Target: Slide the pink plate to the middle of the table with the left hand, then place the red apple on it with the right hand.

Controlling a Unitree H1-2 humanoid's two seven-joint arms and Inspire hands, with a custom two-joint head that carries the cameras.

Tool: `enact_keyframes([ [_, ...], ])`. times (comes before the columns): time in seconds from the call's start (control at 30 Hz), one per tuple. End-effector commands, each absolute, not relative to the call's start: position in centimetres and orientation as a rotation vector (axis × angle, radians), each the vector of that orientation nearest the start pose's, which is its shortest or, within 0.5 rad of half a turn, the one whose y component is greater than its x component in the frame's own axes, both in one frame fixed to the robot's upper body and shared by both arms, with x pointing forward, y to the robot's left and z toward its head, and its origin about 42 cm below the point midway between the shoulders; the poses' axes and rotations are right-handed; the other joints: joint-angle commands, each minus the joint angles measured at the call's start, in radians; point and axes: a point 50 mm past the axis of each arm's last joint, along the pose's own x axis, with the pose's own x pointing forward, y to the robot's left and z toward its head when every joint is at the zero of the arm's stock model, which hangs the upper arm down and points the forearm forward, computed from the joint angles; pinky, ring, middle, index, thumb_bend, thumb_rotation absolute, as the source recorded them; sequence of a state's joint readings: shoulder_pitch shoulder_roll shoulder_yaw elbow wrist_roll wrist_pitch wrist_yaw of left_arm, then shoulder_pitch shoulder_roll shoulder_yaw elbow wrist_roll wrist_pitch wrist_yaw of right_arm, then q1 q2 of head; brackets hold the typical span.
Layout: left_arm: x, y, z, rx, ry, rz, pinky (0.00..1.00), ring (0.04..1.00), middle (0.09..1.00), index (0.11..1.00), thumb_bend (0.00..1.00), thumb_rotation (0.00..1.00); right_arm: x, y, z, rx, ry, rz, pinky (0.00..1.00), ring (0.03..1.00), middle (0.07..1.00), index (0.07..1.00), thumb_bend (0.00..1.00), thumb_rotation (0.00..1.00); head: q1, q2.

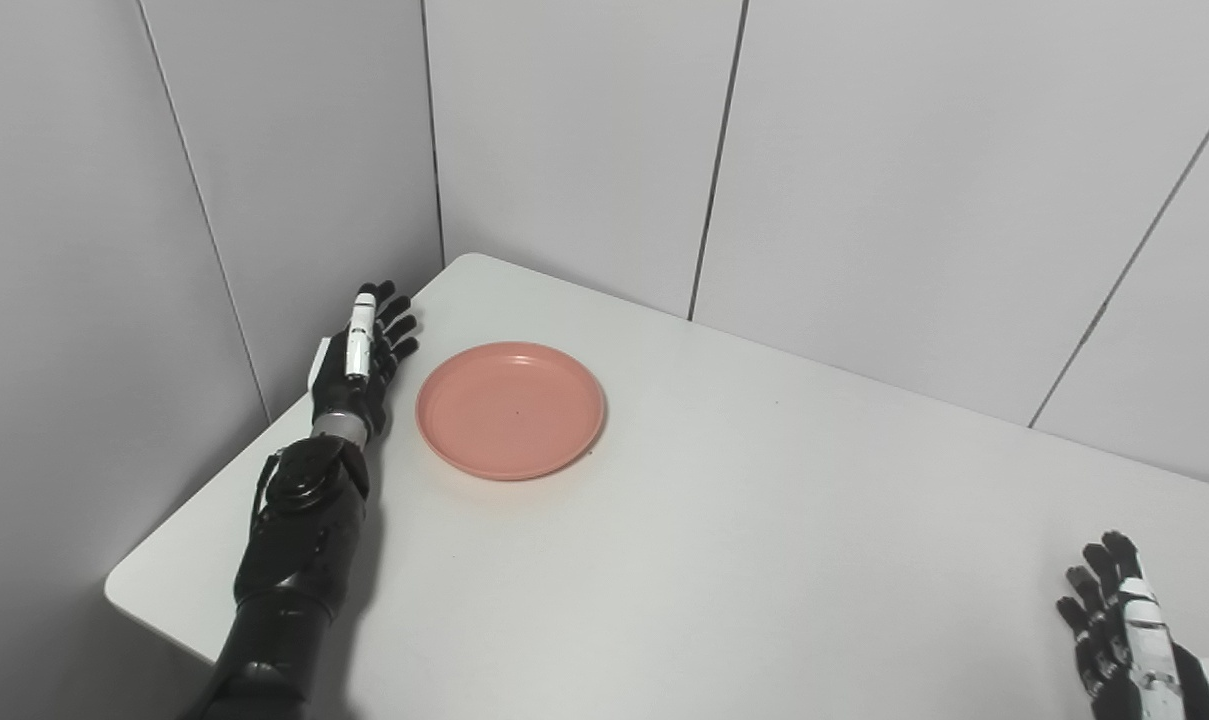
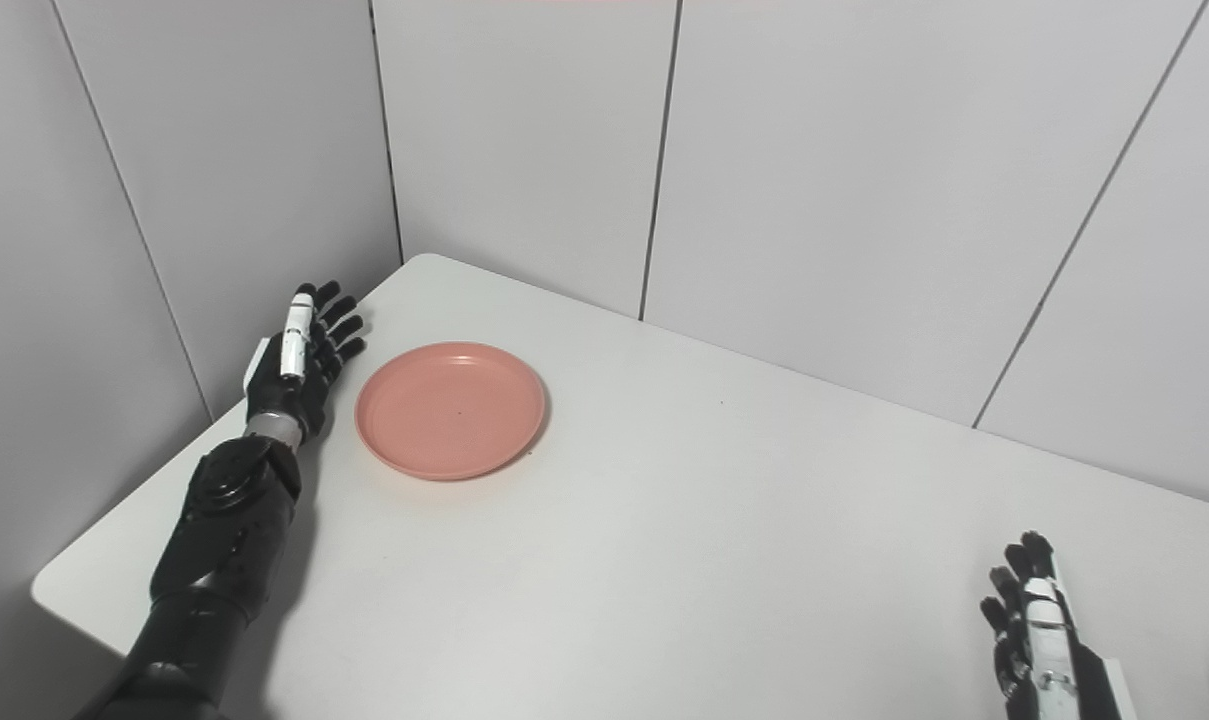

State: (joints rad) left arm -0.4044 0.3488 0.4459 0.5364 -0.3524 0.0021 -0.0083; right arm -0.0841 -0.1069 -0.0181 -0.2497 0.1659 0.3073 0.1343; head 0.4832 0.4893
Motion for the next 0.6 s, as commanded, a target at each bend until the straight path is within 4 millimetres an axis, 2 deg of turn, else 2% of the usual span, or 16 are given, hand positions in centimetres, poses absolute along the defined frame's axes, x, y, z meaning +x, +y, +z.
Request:
enact_keyframes([
  [0.0,39.8,43.5,15.9,-0.201,-0.075,0.409,0.92,0.910,0.909,0.890,0.35,1.00,31.0,-22.9,18.8,0.047,-0.096,0.184,1.00,1.000,1.000,1.000,0.00,1.00,-0.001,0.001],
  [0.57,40.8,40.8,16.1,-0.171,-0.047,0.311,0.91,0.909,0.910,0.887,0.35,1.00,31.0,-23.0,18.8,0.049,-0.090,0.190,1.00,1.000,1.000,1.000,0.00,1.00,-0.008,0.010],
])
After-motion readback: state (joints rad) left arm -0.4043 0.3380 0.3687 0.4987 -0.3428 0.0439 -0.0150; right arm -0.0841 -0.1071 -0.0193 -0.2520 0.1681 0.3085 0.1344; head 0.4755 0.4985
